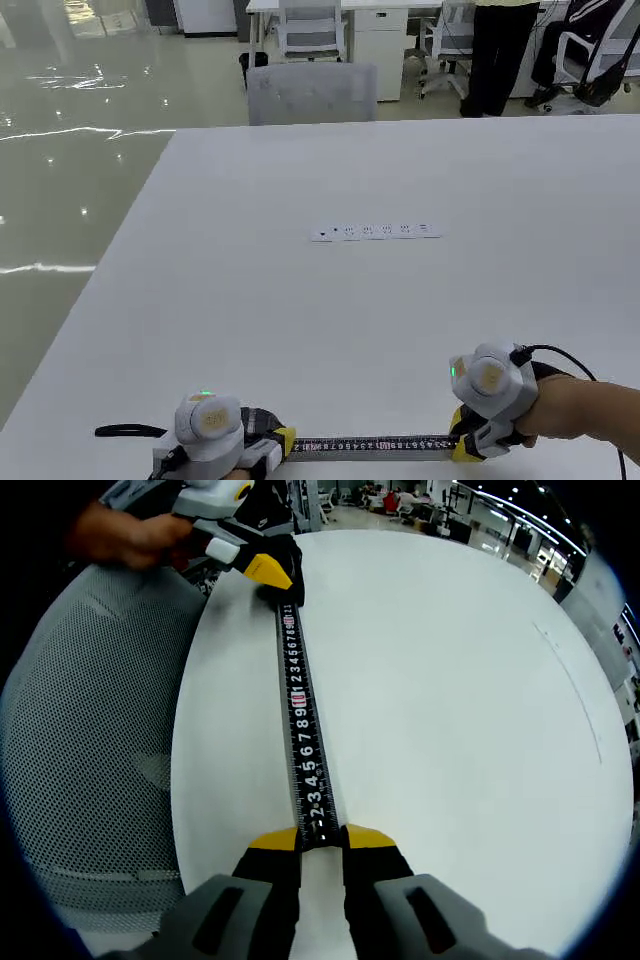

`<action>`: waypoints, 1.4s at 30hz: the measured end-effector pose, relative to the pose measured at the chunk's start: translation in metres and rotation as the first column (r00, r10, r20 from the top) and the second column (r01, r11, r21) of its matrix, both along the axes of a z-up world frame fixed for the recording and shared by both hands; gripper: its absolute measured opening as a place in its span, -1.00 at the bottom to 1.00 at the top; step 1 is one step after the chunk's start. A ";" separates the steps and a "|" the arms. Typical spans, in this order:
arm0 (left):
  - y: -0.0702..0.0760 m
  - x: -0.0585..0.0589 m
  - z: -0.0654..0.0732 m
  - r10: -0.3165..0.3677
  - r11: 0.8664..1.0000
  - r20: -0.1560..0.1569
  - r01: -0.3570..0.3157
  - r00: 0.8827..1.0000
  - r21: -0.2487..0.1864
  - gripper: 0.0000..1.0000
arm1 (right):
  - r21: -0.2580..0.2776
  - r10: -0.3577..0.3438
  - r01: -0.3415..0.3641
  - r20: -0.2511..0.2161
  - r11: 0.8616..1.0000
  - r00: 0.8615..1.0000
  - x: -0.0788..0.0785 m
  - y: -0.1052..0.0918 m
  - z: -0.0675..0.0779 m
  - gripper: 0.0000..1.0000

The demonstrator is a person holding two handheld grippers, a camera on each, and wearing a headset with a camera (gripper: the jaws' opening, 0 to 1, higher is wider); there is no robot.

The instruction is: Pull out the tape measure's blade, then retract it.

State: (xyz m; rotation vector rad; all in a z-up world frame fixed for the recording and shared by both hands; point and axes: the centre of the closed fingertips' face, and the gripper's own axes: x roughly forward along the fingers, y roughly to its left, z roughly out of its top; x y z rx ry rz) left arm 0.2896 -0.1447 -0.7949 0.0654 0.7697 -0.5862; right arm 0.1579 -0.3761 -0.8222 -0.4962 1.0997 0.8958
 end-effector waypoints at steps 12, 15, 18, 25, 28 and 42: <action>0.001 0.000 0.000 -0.026 1.000 -0.005 0.026 1.000 -0.016 0.22 | -0.002 0.007 -0.007 0.015 1.000 1.000 -0.001 0.002 0.000 -0.71; 0.001 0.000 0.000 -0.030 0.999 -0.001 0.030 1.000 -0.020 0.22 | 0.000 0.002 -0.002 0.017 1.000 1.000 -0.001 0.002 0.000 -0.71; 0.001 0.001 0.000 -0.027 0.999 0.008 0.027 1.000 -0.020 0.24 | 0.009 -0.013 0.013 0.016 1.000 1.000 -0.001 0.001 0.000 -0.71; 0.000 -0.001 0.001 -0.017 1.000 0.004 0.017 1.000 0.018 0.27 | 0.007 -0.013 0.013 0.016 1.000 1.000 0.000 0.001 -0.001 -0.72; 0.001 0.000 0.006 0.004 1.000 -0.003 -0.004 1.000 -0.002 0.24 | 0.003 -0.009 0.009 0.017 1.000 1.000 0.000 0.002 -0.001 -0.72; 0.004 -0.001 0.005 -0.031 0.999 -0.023 0.032 0.999 0.013 0.15 | 0.032 -0.051 0.050 0.014 0.998 0.999 0.001 0.004 0.000 -0.71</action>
